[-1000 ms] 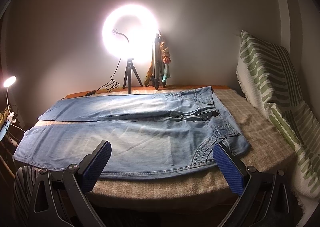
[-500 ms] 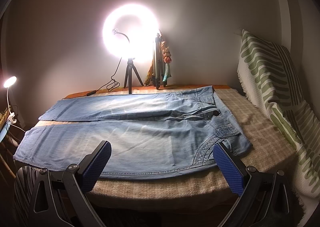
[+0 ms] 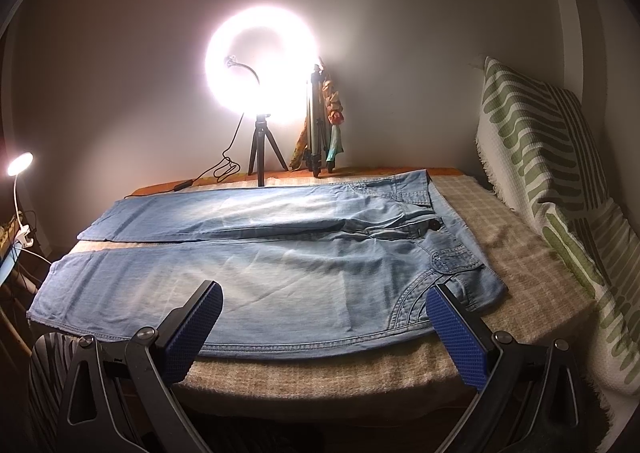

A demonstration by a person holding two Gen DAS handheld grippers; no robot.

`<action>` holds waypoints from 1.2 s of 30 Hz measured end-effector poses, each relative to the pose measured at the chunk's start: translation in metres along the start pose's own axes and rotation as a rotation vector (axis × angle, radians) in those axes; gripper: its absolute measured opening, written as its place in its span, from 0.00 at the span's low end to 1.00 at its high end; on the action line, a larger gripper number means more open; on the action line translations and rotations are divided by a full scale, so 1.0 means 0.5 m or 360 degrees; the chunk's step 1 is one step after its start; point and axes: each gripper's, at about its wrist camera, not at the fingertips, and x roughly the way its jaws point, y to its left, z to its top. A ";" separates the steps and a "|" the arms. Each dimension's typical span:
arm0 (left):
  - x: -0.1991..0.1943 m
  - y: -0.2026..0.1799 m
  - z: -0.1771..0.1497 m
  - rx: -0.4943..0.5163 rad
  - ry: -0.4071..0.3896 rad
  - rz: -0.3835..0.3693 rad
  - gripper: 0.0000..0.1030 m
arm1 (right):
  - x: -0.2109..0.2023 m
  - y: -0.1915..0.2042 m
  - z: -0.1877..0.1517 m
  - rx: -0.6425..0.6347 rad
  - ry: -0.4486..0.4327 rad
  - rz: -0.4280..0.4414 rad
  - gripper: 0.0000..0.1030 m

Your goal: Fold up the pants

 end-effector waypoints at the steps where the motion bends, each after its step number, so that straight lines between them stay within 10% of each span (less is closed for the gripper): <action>1: 0.001 0.000 0.000 0.0001 0.0001 0.0001 0.99 | 0.000 0.000 0.000 0.0000 0.0000 0.0000 1.00; 23: 0.063 0.017 0.014 0.0045 0.0021 0.0035 0.99 | 0.055 0.011 0.021 -0.0026 0.0040 0.0037 1.00; 36: 0.194 0.050 0.073 0.0104 0.0078 -0.0038 0.99 | 0.220 0.077 0.153 -0.0216 0.0031 0.0201 1.00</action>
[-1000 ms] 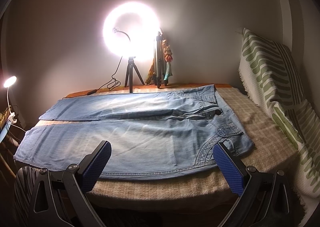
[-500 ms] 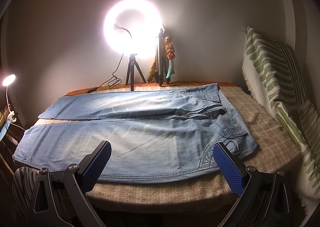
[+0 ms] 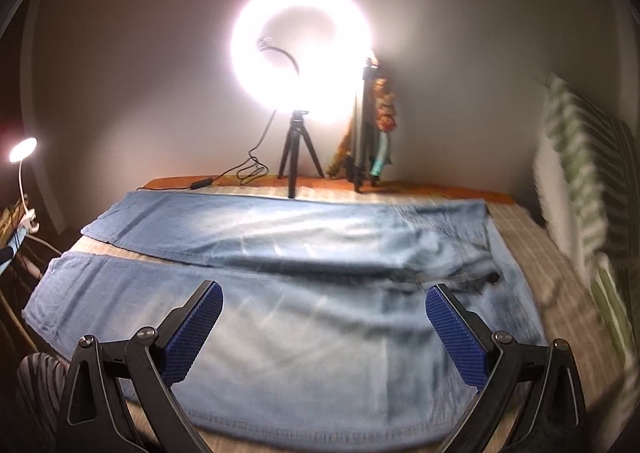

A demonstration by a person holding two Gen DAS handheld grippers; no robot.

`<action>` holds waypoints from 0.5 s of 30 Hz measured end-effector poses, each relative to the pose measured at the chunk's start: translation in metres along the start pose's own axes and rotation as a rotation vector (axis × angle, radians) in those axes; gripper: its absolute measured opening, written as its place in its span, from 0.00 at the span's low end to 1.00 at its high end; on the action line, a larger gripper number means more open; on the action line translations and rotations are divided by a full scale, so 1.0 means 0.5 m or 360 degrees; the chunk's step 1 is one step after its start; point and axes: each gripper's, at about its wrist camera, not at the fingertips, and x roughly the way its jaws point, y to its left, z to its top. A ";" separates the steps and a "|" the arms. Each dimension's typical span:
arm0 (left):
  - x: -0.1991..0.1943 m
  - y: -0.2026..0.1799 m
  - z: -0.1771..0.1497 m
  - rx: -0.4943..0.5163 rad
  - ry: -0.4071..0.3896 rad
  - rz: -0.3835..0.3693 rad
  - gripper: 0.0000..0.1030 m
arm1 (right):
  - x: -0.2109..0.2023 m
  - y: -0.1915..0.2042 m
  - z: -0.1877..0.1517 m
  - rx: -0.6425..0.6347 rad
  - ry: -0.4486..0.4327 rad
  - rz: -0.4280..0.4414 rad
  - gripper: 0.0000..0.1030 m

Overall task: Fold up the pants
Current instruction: 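Move both tools toward the jeans hem and lower onto the leg edges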

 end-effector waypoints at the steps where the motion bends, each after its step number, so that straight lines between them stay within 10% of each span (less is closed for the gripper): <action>1: 0.012 0.001 0.008 0.0013 0.0007 0.0006 0.99 | 0.018 0.005 0.013 -0.0021 -0.0010 0.0019 1.00; 15: 0.232 0.012 0.118 0.0036 0.0175 -0.0059 0.99 | 0.384 0.010 0.186 -0.0175 0.0184 0.0396 0.98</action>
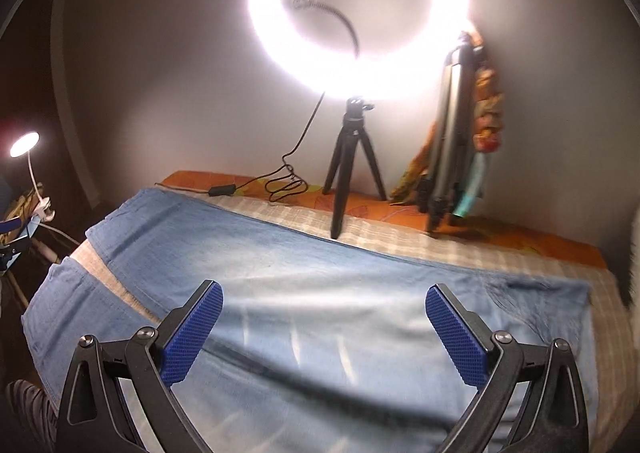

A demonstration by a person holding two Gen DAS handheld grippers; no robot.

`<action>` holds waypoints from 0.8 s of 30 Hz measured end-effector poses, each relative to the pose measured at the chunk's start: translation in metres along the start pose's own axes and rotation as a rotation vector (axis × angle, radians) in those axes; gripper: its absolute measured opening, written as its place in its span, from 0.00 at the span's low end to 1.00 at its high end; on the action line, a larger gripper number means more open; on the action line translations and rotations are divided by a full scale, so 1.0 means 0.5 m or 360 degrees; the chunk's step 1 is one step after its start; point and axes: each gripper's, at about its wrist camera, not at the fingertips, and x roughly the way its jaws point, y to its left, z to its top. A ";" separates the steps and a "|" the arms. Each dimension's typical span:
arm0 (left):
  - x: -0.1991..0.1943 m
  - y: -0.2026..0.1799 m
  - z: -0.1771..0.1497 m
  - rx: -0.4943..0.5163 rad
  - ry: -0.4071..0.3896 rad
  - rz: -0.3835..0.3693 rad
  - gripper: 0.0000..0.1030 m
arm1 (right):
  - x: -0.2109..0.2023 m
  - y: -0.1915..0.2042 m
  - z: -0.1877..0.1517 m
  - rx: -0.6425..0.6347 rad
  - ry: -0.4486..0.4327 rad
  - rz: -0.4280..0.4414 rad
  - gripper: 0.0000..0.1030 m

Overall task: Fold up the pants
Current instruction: 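Move both tools toward the jeans hem and lower onto the leg edges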

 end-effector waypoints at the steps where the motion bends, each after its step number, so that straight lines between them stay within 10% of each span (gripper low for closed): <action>1: 0.020 0.002 0.008 -0.0022 0.0025 -0.0020 0.99 | 0.035 -0.007 0.016 -0.0031 0.0041 0.0012 0.95; 10: 0.183 -0.002 0.047 -0.0055 0.0216 -0.0093 0.92 | 0.283 -0.031 0.064 -0.0245 0.0311 0.0082 0.73; 24: 0.338 -0.013 0.005 -0.0050 0.0429 -0.0126 0.77 | 0.473 -0.033 0.050 -0.0438 0.0530 0.0164 0.70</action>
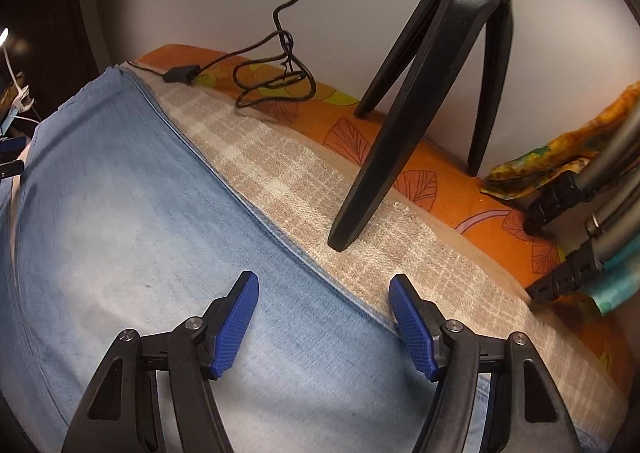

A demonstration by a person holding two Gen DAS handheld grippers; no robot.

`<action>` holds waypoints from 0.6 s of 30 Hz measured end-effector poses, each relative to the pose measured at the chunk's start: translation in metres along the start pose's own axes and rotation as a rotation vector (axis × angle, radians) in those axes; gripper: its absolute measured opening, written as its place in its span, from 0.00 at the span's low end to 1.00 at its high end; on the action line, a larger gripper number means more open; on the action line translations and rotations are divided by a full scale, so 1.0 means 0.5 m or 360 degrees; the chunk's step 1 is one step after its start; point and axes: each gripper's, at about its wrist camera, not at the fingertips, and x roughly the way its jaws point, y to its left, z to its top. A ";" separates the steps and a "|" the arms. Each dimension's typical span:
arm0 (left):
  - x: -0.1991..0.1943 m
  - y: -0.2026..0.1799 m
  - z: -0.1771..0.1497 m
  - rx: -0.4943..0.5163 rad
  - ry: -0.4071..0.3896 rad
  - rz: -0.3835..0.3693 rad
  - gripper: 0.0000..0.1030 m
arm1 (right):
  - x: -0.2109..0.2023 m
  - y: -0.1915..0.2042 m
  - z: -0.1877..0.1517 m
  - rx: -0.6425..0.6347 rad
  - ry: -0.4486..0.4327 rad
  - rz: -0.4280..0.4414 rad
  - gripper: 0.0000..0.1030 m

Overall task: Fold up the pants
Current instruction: 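Move both tools toward the jeans hem and lower onto the leg edges, then close the right gripper on the jeans leg edge while the left gripper grasps the hem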

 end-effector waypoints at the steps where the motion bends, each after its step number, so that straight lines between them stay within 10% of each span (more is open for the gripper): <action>1: 0.007 0.001 -0.001 -0.0009 0.0008 -0.0005 0.77 | 0.003 -0.003 0.001 0.0007 0.0000 0.0011 0.71; 4: 0.021 0.002 -0.002 -0.0020 0.0021 -0.0004 0.77 | 0.005 -0.014 -0.003 0.0046 -0.0003 0.0069 0.66; 10: 0.022 0.012 0.012 -0.0080 0.0014 -0.0005 0.77 | -0.026 0.031 -0.016 -0.0031 -0.0015 0.0023 0.09; 18: -0.009 0.069 0.100 -0.0318 -0.0046 -0.0124 0.78 | -0.188 0.129 -0.043 -0.0148 -0.0255 -0.0181 0.02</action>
